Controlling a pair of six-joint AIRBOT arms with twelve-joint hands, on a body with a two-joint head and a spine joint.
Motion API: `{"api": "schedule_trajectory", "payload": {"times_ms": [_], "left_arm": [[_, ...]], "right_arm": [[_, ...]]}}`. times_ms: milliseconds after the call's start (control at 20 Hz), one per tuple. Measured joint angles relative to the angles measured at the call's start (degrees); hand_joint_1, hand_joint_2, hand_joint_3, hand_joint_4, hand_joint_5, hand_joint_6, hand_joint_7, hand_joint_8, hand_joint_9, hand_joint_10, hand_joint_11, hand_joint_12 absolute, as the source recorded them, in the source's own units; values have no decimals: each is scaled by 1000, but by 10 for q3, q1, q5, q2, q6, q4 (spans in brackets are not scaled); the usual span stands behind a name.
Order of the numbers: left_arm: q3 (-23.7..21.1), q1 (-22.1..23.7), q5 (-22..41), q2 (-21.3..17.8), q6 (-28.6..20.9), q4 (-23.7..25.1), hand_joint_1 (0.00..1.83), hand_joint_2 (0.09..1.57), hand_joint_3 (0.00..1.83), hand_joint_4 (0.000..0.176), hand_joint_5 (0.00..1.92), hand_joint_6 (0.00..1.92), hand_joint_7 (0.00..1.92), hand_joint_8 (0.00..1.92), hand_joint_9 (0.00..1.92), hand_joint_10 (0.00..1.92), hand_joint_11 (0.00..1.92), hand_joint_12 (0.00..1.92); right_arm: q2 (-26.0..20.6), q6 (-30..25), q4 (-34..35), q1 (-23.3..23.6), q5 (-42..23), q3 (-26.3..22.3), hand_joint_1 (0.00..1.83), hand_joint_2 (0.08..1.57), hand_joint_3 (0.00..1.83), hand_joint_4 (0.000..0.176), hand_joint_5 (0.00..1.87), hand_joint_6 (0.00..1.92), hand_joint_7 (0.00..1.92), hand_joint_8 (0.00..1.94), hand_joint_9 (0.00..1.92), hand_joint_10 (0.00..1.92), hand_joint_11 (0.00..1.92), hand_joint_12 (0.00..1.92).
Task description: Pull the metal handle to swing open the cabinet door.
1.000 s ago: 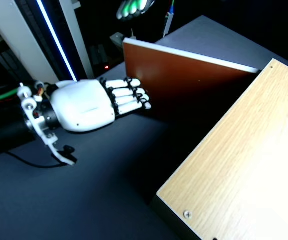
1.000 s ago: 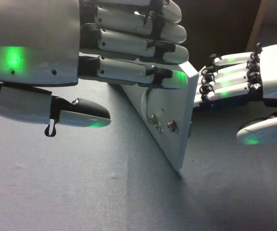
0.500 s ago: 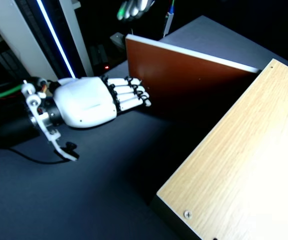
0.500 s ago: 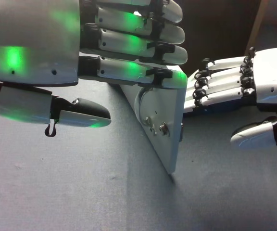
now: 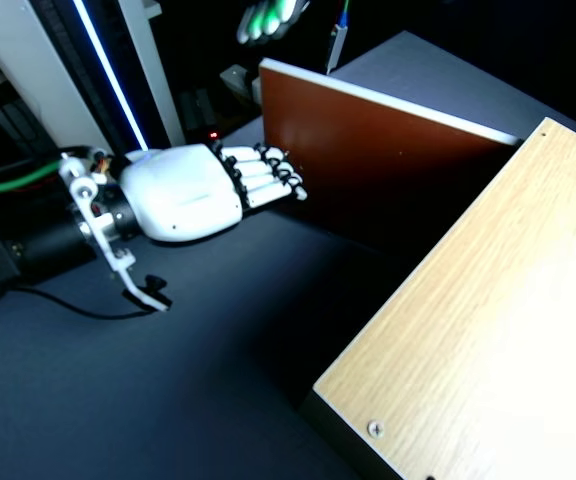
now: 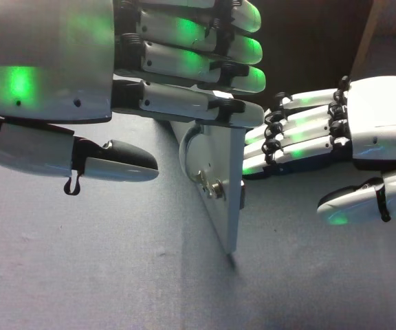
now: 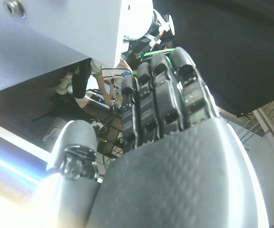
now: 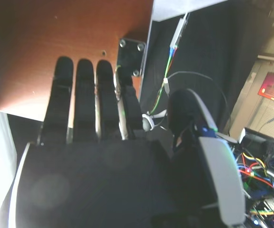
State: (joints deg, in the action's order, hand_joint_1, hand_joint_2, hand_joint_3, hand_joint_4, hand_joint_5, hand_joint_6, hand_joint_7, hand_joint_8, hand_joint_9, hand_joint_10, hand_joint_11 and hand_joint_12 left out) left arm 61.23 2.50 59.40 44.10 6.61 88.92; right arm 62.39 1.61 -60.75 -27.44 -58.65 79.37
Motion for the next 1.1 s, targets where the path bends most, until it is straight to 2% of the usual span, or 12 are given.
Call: {"api": "schedule_trajectory", "payload": {"times_ms": [400, 1100], "left_arm": [[0, 0, 0, 0, 0, 0, 0, 1570, 14, 0, 330, 3, 342, 3, 323, 3, 0, 701], [0, 0, 0, 0, 0, 0, 0, 1566, 5, 0, 334, 1, 338, 1, 317, 1, 0, 688]], "right_arm": [[7, 1, -13, 1, 13, -5, 0, 1493, 0, 0, 239, 0, 248, 3, 227, 3, 0, 619], [42, 1, -17, 19, 47, -7, 0, 1506, 2, 0, 244, 1, 251, 1, 230, 1, 0, 650]]}}
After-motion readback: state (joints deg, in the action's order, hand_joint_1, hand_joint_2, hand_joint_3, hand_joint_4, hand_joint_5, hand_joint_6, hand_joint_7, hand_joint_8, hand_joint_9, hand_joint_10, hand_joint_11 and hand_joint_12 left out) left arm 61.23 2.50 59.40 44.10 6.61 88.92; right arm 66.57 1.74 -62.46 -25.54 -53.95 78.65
